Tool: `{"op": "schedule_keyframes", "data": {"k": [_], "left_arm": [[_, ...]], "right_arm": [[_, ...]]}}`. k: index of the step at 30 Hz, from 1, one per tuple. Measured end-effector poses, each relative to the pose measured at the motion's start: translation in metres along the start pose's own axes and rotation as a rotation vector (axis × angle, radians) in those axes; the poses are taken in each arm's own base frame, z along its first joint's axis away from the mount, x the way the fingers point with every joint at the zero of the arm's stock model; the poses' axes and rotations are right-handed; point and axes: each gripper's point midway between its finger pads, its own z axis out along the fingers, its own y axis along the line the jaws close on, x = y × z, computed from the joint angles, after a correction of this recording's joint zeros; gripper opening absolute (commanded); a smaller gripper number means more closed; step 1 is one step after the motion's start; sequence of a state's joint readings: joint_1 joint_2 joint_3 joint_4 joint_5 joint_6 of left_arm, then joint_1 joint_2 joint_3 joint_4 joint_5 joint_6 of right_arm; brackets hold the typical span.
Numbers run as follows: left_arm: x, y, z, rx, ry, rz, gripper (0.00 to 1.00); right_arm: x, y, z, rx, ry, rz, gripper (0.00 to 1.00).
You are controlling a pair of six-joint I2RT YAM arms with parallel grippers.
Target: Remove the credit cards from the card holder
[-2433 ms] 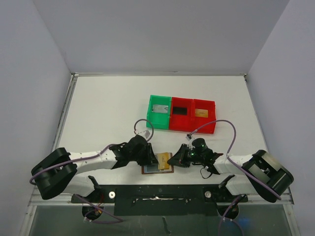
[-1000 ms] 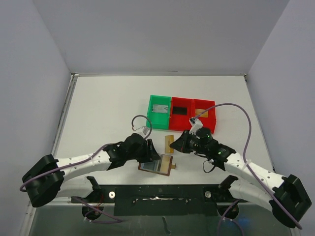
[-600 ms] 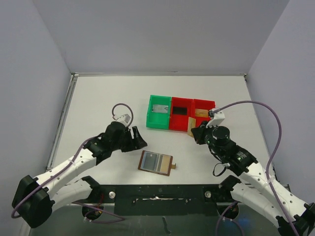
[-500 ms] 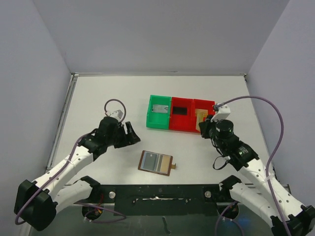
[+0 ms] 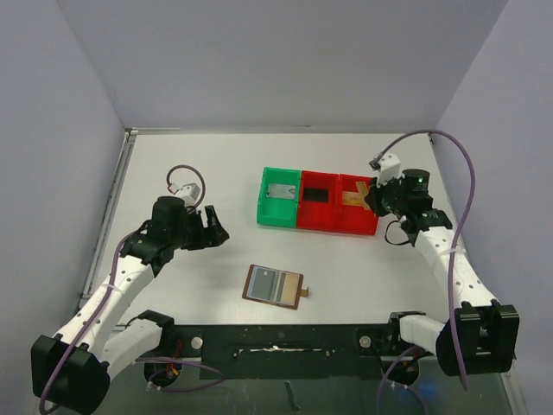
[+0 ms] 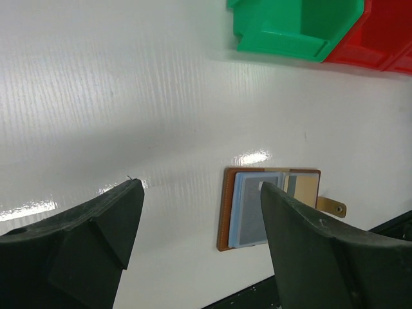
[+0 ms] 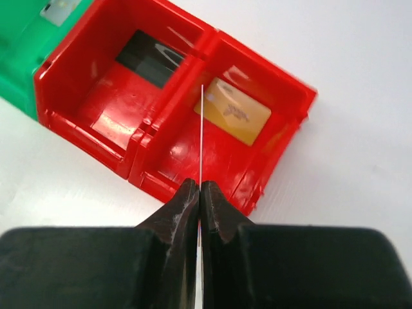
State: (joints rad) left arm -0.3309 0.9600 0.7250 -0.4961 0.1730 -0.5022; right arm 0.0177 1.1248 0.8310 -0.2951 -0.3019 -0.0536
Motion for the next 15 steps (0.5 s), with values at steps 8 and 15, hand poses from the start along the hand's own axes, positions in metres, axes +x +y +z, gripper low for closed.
{"op": "schedule_keyframes", "data": {"k": [8, 15], "left_arm": [[0.002, 0.008, 0.006, -0.004, -0.006, 0.059, 0.73], [-0.001, 0.011, 0.006, -0.019, -0.022, 0.072, 0.73]], "right_arm": [[0.0, 0.0, 0.032, -0.083, 0.089, -0.487, 0.0], [0.027, -0.015, 0.054, -0.143, 0.175, -0.709, 0.0]]}}
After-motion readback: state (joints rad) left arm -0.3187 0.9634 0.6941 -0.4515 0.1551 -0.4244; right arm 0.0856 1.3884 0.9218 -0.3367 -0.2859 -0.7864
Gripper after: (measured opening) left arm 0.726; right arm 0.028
